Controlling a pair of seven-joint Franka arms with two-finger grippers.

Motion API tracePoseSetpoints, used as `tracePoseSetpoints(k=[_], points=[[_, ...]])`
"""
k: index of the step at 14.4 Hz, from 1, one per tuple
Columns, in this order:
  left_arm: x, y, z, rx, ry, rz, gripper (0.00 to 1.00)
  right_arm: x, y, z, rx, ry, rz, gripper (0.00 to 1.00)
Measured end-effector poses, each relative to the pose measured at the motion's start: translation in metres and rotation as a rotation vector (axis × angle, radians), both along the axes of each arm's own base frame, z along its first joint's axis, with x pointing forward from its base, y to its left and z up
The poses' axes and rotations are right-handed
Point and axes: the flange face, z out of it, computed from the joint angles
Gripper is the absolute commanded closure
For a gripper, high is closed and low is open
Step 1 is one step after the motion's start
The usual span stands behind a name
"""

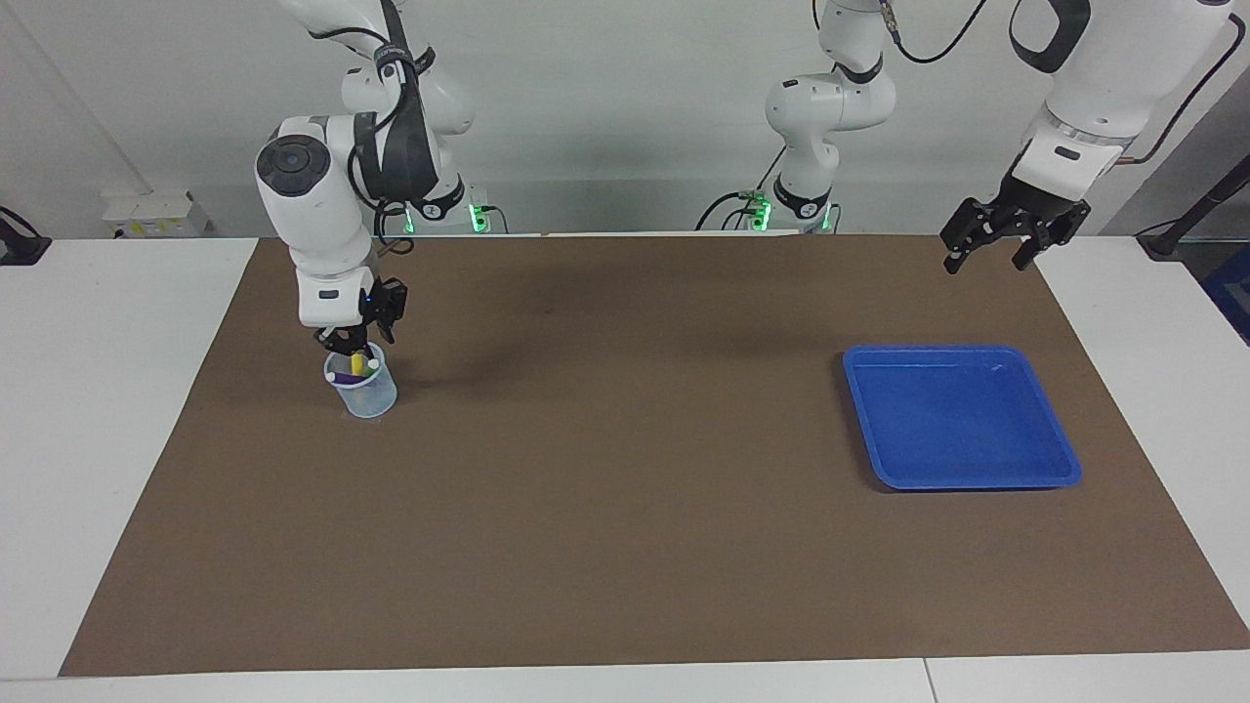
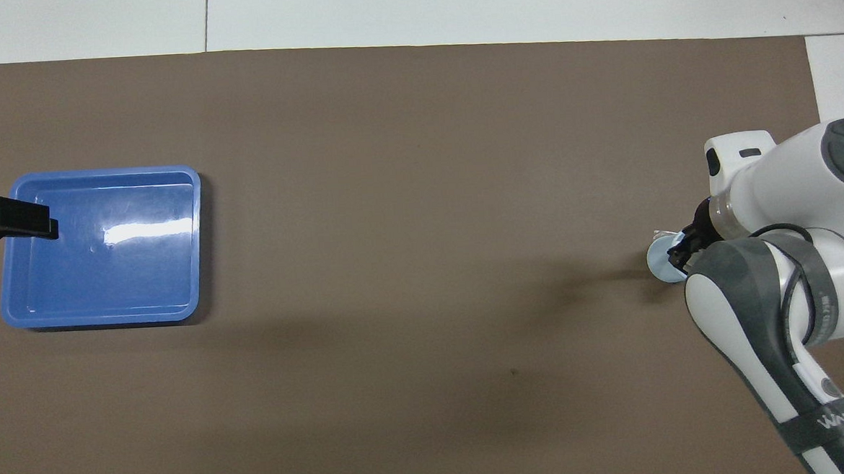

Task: Transfer and insert pens with both arms

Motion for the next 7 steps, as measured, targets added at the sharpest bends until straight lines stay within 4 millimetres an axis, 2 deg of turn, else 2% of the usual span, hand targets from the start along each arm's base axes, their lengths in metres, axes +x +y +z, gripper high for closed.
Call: tracePoseSetpoints(k=[2, 4, 5, 6, 7], points=[[0.000, 0.000, 0.000, 0.000, -0.001, 0.000, 0.00, -0.005, 0.000, 0.011, -0.004, 0.023, -0.008, 0.47], [0.000, 0.001, 0.000, 0.000, -0.003, 0.001, 0.00, -0.009, 0.003, 0.034, 0.022, 0.052, -0.028, 0.43], [0.000, 0.001, 0.000, 0.000, -0.003, 0.002, 0.00, -0.011, 0.005, 0.048, 0.034, 0.063, -0.036, 0.33], [0.000, 0.001, 0.000, 0.000, -0.004, 0.002, 0.00, -0.014, 0.006, 0.062, 0.039, 0.071, -0.039, 0.00], [0.000, 0.001, 0.000, 0.000, -0.004, 0.002, 0.00, -0.017, 0.007, 0.074, 0.036, 0.078, -0.044, 0.00]])
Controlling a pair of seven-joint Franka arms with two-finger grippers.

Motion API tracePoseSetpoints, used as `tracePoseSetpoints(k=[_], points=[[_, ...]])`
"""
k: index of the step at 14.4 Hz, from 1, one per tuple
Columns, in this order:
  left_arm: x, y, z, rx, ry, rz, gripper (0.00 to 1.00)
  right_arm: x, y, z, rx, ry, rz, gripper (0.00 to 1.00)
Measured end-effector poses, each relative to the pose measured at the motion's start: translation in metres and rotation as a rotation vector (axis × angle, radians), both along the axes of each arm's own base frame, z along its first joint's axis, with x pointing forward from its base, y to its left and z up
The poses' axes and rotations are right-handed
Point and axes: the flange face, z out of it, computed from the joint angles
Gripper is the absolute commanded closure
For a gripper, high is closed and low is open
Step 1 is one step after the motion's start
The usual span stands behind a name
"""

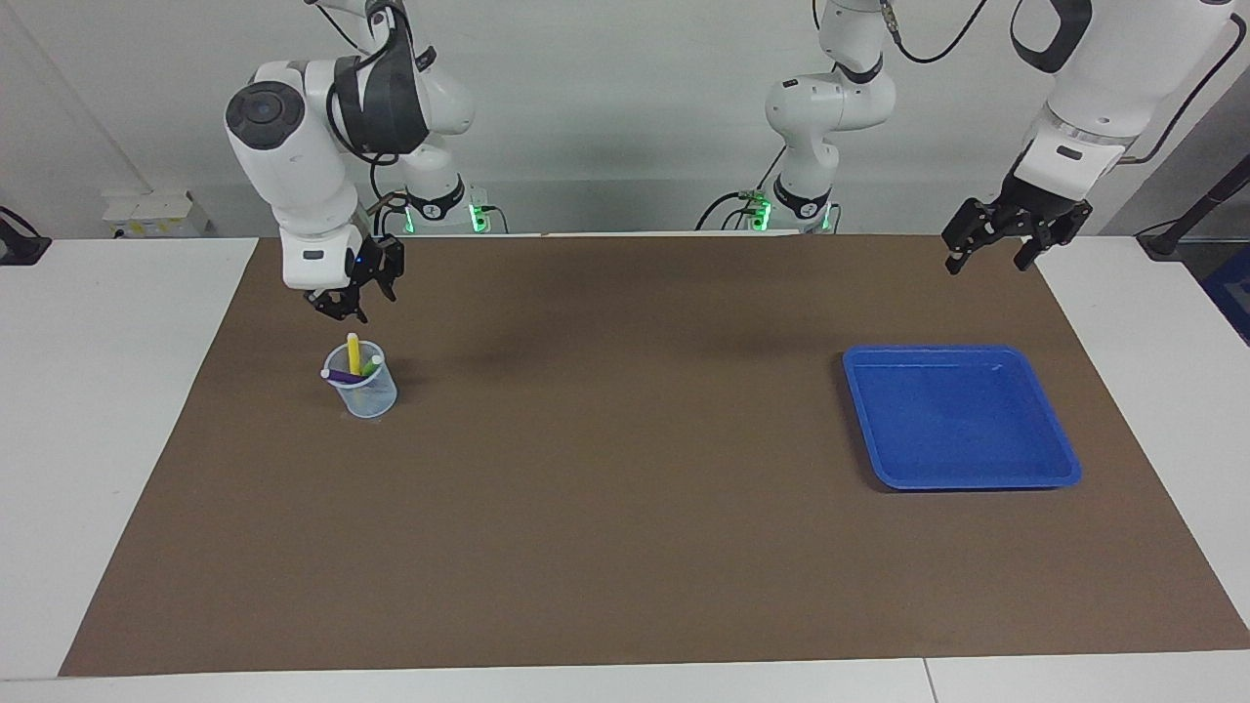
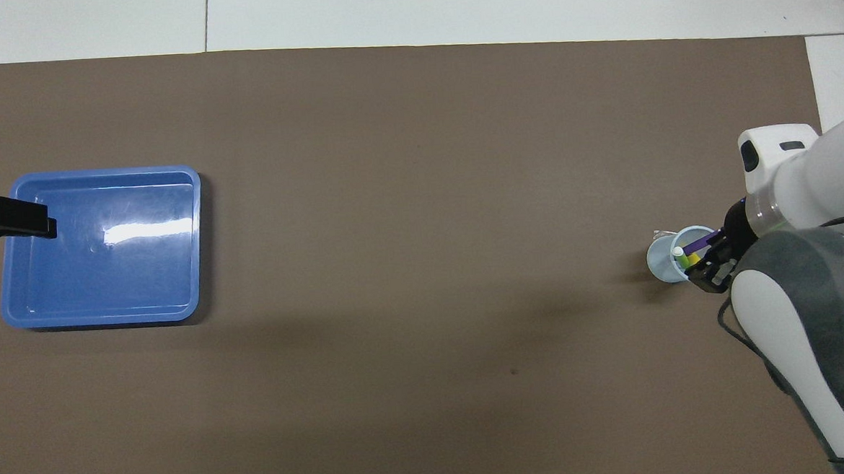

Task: Transfer and insert pens with both arms

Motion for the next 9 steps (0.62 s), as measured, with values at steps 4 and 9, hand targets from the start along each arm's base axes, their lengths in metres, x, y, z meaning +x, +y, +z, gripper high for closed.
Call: tracePoseSetpoints(k=[4, 9], points=[[0.000, -0.001, 0.000, 0.000, 0.000, -0.002, 0.00, -0.011, 0.005, 0.020, -0.018, 0.004, -0.052, 0.00], [0.000, -0.003, -0.001, 0.000, 0.001, -0.006, 0.00, -0.009, 0.000, 0.022, -0.018, -0.009, -0.077, 0.00]])
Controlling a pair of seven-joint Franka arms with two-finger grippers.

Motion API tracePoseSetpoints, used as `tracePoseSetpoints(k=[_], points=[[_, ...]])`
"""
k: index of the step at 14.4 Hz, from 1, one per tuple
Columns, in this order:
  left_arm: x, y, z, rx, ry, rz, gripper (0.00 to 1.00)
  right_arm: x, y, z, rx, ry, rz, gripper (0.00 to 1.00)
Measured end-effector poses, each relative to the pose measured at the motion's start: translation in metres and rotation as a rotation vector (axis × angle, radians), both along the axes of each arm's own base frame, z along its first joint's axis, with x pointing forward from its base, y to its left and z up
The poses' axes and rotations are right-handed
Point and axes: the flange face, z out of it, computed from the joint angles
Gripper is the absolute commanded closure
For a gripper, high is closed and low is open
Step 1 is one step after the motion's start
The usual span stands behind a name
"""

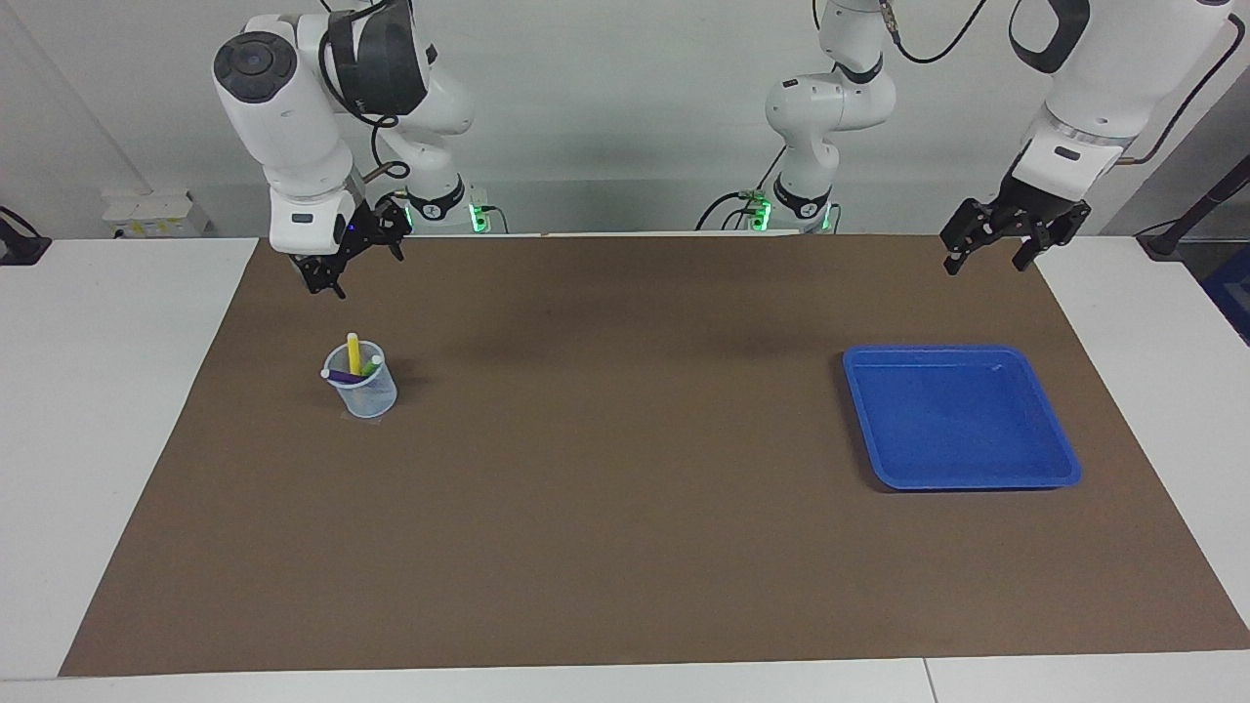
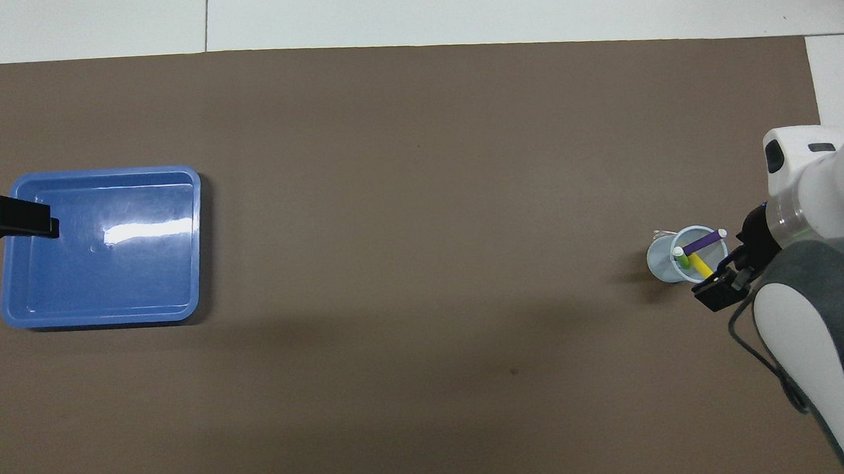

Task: Transfer and insert pens with both arms

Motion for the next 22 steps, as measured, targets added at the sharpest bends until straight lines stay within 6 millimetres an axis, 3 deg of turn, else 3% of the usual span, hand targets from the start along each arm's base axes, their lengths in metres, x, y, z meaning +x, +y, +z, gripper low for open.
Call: tracePoseSetpoints(k=[4, 11, 15, 18, 22], points=[[0.000, -0.001, 0.000, 0.000, 0.000, -0.001, 0.00, 0.001, -0.003, 0.017, 0.002, -0.013, -0.006, 0.00], [0.000, 0.000, 0.000, -0.001, 0.000, 0.001, 0.00, -0.003, 0.029, 0.026, 0.031, -0.018, 0.064, 0.00], [0.000, -0.001, 0.000, -0.001, 0.000, -0.003, 0.00, 0.000, 0.040, 0.061, 0.032, -0.087, -0.002, 0.00], [0.000, -0.002, 0.000, -0.001, 0.000, -0.003, 0.00, -0.002, 0.025, 0.075, 0.010, -0.070, -0.174, 0.00], [0.000, -0.002, 0.000, -0.001, 0.000, -0.003, 0.00, 0.020, 0.007, 0.069, 0.012, -0.073, -0.222, 0.00]])
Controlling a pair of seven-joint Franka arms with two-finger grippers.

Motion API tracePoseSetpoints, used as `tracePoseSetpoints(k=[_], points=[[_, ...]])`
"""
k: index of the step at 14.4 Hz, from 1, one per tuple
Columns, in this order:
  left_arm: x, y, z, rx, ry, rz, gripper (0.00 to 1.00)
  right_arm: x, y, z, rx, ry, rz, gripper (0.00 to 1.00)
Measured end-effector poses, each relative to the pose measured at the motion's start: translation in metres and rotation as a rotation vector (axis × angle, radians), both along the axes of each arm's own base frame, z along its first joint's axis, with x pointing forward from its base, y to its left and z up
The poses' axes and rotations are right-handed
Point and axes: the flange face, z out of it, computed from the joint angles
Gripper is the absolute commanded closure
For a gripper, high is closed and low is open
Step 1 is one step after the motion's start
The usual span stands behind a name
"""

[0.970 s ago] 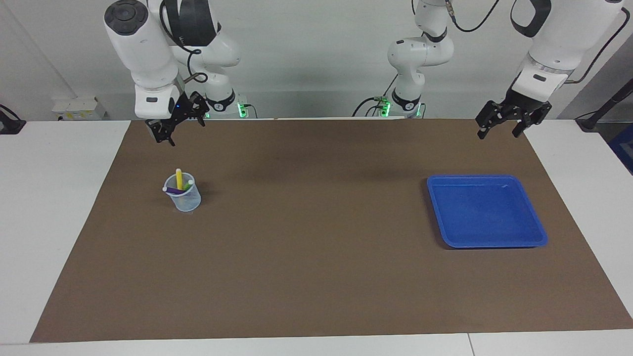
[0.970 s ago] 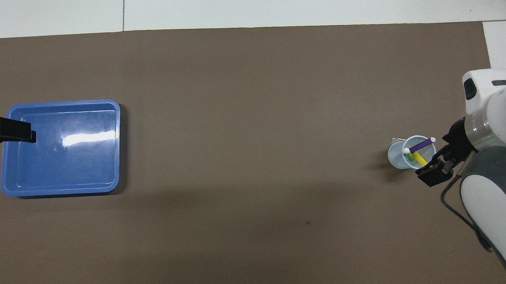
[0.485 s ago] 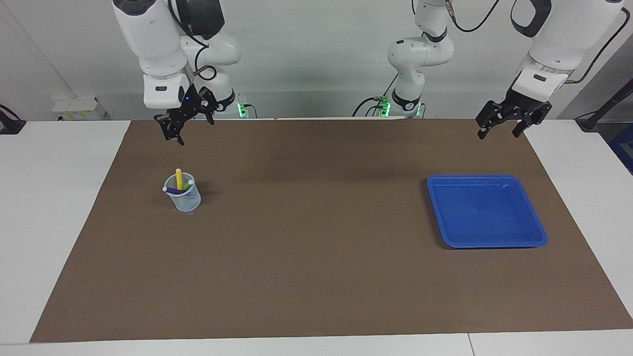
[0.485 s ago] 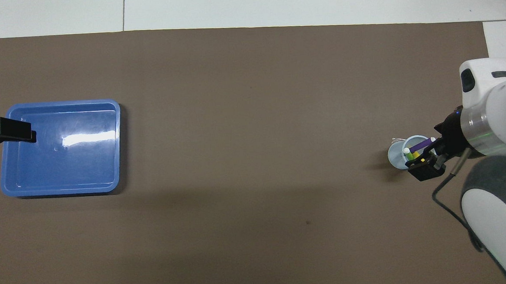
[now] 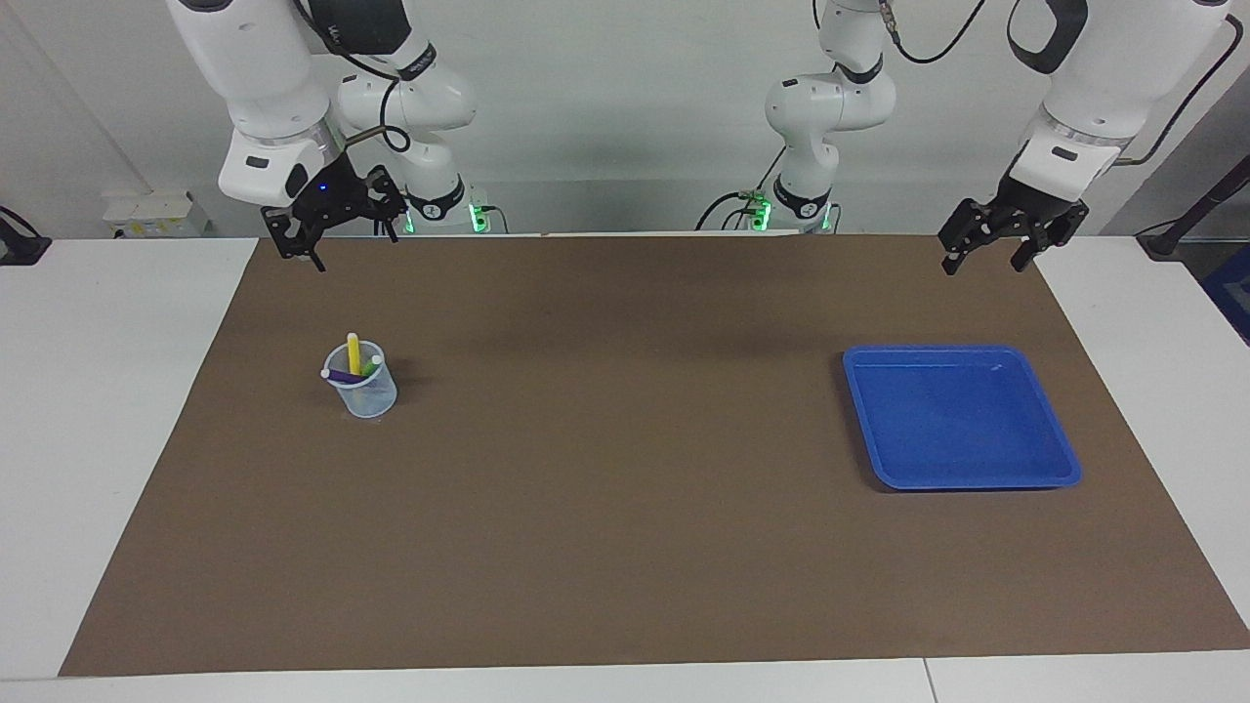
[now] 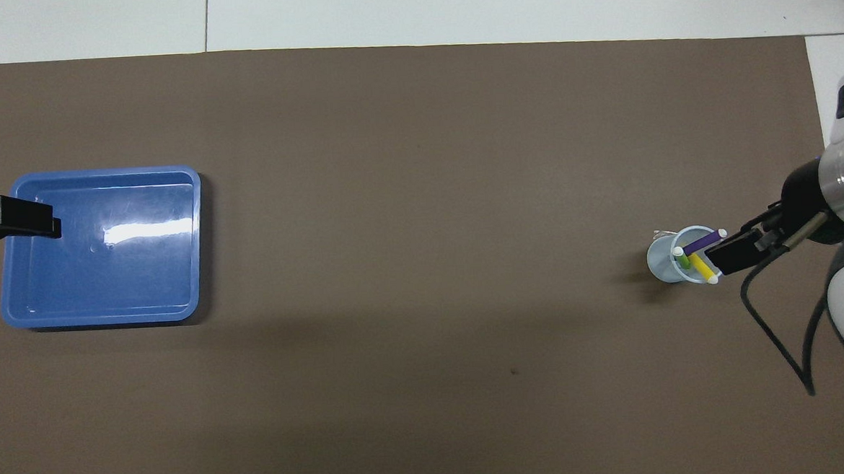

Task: Transfer and insert pens with both arms

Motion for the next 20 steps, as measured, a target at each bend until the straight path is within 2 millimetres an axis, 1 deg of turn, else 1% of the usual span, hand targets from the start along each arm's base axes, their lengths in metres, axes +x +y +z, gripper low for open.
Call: tracePoseSetpoints(k=[2, 4, 5, 11, 16, 20], points=[[0.000, 0.000, 0.000, 0.000, 0.000, 0.000, 0.00, 0.005, -0.004, -0.002, 0.000, 0.002, -0.016, 0.00], [0.000, 0.000, 0.000, 0.000, 0.000, 0.000, 0.00, 0.007, -0.013, -0.001, 0.000, 0.002, -0.033, 0.00], [0.000, 0.000, 0.000, 0.000, 0.000, 0.000, 0.00, 0.007, -0.014, 0.000, 0.000, 0.000, -0.036, 0.00], [0.000, 0.000, 0.000, 0.000, 0.000, 0.000, 0.00, 0.007, -0.015, 0.002, 0.000, -0.005, -0.047, 0.00], [0.000, 0.000, 0.000, 0.000, 0.000, 0.000, 0.00, 0.007, -0.017, 0.003, -0.003, -0.010, -0.148, 0.00], [0.000, 0.000, 0.000, 0.000, 0.000, 0.000, 0.00, 0.008, -0.023, 0.003, -0.003, -0.016, -0.174, 0.00]])
